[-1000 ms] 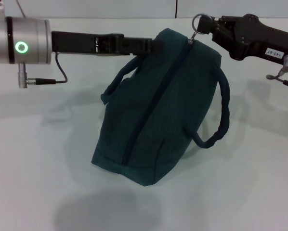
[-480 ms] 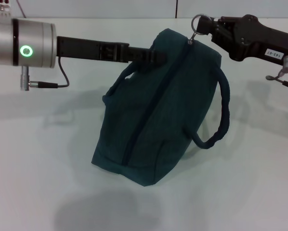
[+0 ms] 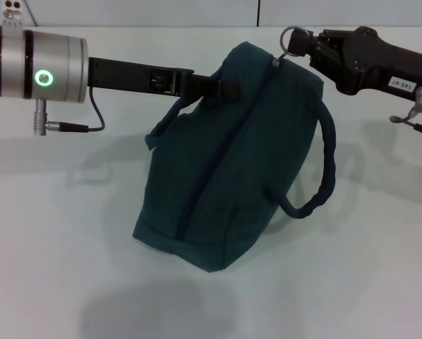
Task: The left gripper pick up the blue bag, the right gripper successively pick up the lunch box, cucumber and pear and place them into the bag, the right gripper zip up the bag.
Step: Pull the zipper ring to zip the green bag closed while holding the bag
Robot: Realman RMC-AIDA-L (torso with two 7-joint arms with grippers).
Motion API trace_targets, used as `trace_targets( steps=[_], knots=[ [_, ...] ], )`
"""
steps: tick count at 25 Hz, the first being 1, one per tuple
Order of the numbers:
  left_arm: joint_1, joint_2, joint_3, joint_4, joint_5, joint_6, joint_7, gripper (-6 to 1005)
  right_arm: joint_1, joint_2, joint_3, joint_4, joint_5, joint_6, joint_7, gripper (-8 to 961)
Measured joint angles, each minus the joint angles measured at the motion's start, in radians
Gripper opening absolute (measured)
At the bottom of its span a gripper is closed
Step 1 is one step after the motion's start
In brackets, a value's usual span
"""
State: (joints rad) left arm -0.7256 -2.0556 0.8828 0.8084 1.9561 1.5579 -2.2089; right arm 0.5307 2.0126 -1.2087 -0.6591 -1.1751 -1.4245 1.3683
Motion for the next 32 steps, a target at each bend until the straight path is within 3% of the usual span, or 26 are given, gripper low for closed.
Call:
trace_targets(
  steps=[8,16,21,32],
  knots=[
    [-0.003,-0.004,-0.001,0.0,-0.001,-0.007,-0.002,131,0.0,0.0,0.0,0.003,0.0,-0.001,0.0,5],
    [0.0,-0.006,0.004,0.001,-0.016,0.001,0.006,102,-0.012,-0.003,0.001,0.046,0.067,-0.002,0.0,5],
    [0.003,-0.014,0.006,0.001,-0.018,0.014,0.025,76,-0.015,-0.004,0.053,0.111,0.089,-0.018,0.004,5],
    [0.015,-0.028,0.02,-0.001,-0.066,0.107,0.109,53,-0.017,-0.003,0.082,0.167,0.094,-0.047,0.008,5]
  ],
)
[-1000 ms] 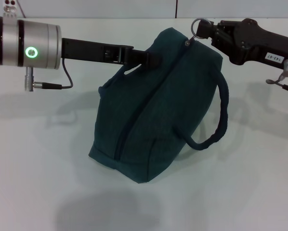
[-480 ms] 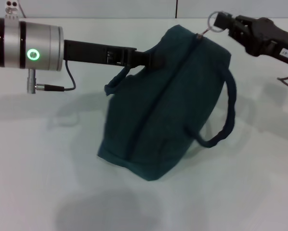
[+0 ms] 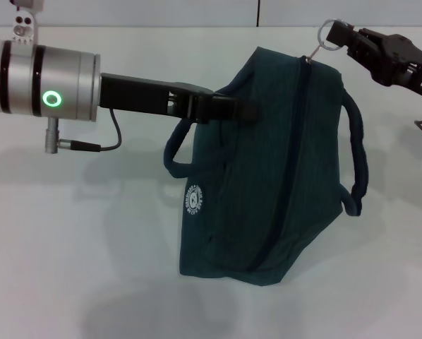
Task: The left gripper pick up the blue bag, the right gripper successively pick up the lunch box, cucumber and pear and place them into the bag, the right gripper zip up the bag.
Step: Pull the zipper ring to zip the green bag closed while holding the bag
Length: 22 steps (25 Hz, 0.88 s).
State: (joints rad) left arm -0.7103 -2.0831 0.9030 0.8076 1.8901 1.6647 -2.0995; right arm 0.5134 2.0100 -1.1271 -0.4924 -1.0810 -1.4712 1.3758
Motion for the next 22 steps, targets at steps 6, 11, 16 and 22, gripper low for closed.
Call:
trace_targets(
  steps=[6,11,16,22],
  knots=[
    [-0.004,0.0,0.001,-0.001,0.0,0.0,0.0,45,0.0,0.0,0.001,0.002,0.001,-0.011,-0.001,5],
    [-0.007,0.0,0.001,-0.001,0.0,0.002,-0.001,45,0.002,-0.002,0.001,0.003,0.001,-0.012,-0.002,5],
    [-0.012,0.001,0.004,0.001,-0.016,0.025,0.009,45,0.008,-0.004,0.009,0.003,0.001,-0.029,0.0,4],
    [-0.012,0.002,0.014,0.001,-0.032,0.052,0.04,45,0.014,-0.017,0.023,0.004,0.001,-0.046,0.044,4]
  ],
)
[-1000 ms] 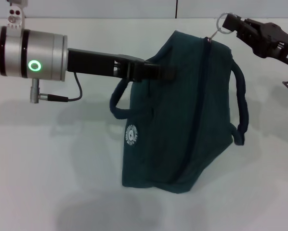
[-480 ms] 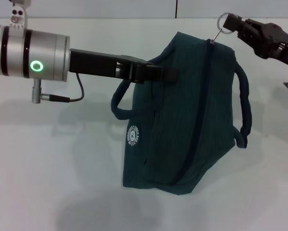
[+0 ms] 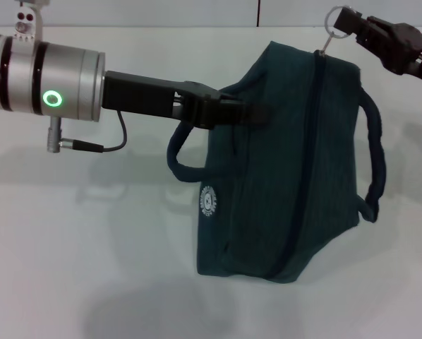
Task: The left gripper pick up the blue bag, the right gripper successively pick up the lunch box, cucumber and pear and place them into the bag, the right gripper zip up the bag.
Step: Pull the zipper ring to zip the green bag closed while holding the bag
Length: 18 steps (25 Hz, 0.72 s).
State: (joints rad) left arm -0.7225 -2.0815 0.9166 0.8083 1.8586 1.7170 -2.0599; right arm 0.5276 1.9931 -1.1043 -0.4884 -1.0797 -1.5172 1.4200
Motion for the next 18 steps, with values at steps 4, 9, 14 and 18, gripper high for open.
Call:
trace_targets(
  steps=[4,9,14,18],
  knots=[
    [0.0,0.0,0.021,-0.003,-0.035,0.028,0.027,45,0.001,-0.008,0.0,0.012,0.0,-0.001,0.046,4],
    [-0.001,0.0,0.061,0.0,-0.074,0.058,0.051,46,-0.004,-0.014,0.001,0.023,0.0,-0.003,0.136,4],
    [-0.002,0.0,0.065,0.0,-0.099,0.088,0.08,46,0.0,-0.027,0.002,0.082,0.011,-0.032,0.242,4],
    [-0.002,-0.001,0.067,0.0,-0.126,0.117,0.104,46,0.001,-0.026,0.003,0.115,0.011,-0.045,0.289,4]
  ],
)
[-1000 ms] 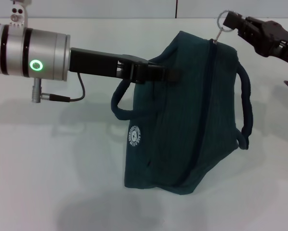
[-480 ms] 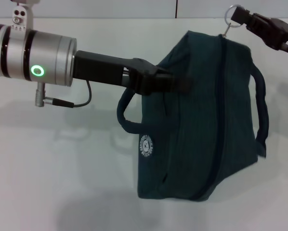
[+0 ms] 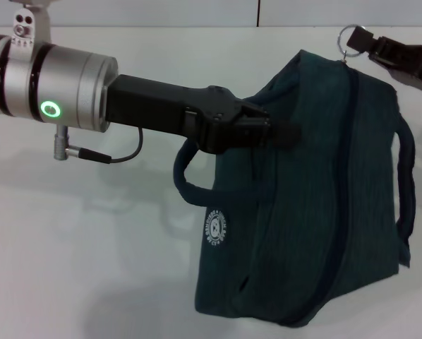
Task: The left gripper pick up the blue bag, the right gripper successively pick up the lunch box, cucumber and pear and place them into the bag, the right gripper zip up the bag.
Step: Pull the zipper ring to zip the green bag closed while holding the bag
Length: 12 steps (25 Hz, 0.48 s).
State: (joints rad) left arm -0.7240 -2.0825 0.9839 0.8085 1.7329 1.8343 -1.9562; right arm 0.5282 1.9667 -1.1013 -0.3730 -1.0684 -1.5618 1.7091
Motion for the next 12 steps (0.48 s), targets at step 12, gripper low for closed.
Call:
trace_targets(
  steps=[12],
  knots=[
    [0.004,0.002,0.006,0.0,-0.072,0.084,0.055,46,-0.007,0.01,0.0,0.065,-0.003,-0.002,0.02,5]
  ],
)
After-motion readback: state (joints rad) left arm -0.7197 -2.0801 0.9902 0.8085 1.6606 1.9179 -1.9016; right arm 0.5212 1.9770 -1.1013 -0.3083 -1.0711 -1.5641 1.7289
